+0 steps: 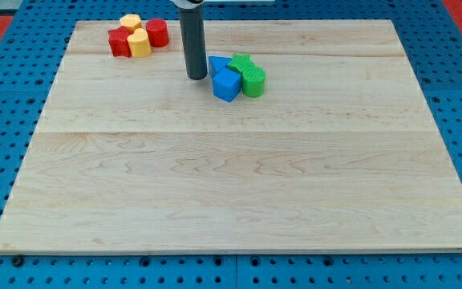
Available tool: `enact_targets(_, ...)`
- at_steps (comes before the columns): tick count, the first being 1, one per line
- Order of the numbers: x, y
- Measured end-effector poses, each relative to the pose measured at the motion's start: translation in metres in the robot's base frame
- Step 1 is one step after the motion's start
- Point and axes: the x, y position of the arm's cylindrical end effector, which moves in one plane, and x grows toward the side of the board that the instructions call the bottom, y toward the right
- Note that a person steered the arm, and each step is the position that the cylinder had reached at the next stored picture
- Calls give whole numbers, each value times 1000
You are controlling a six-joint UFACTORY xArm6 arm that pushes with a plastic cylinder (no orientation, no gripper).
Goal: Move your arm to the center
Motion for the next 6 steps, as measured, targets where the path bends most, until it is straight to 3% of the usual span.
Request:
enact_targets(3,15,11)
enact_targets(5,102,25)
enact_targets(6,97,68)
